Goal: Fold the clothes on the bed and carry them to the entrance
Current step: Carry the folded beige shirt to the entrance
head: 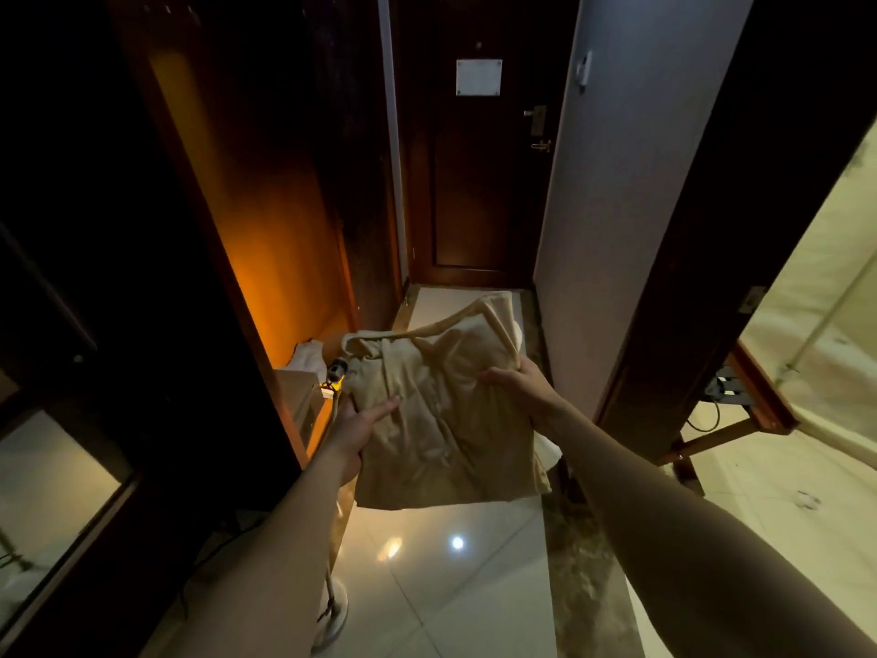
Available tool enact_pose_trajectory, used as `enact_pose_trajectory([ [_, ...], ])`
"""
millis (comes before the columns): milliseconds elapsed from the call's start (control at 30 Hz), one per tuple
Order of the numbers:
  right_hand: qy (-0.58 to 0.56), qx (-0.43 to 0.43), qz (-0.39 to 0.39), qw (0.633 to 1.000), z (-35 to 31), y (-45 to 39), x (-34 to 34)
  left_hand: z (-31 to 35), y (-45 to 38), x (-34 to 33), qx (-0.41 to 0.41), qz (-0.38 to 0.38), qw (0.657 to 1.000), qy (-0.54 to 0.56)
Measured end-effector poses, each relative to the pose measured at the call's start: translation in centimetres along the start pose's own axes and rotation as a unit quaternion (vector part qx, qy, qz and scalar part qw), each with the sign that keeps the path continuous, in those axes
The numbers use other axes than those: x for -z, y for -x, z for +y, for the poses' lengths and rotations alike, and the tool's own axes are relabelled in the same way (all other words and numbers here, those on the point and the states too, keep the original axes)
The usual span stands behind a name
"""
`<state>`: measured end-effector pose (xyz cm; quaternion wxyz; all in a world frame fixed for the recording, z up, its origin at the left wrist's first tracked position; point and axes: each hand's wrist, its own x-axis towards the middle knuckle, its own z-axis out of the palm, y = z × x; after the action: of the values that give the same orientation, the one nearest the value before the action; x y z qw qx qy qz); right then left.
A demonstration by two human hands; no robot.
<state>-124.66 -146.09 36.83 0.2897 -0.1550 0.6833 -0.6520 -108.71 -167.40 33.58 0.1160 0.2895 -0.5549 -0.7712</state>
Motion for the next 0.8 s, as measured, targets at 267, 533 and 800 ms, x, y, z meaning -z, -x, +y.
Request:
enact_pose_trajectory([
  [267,0.006,-0.002,0.036,0.999,-4.2,-11.4,-1.2,6.5,-12.1,0.8,-0.005,-0.048,0.999,0.000],
  [533,0.011,-0.007,0.034,0.999,-6.0,-22.5,-0.7,8.5,-23.8,0.7,0.018,-0.059,0.998,-0.016],
  [800,0.014,0.000,0.017,1.000,-8.9,-36.5,3.0,10.9,-38.3,-2.5,0.012,-0.007,1.000,-0.024],
])
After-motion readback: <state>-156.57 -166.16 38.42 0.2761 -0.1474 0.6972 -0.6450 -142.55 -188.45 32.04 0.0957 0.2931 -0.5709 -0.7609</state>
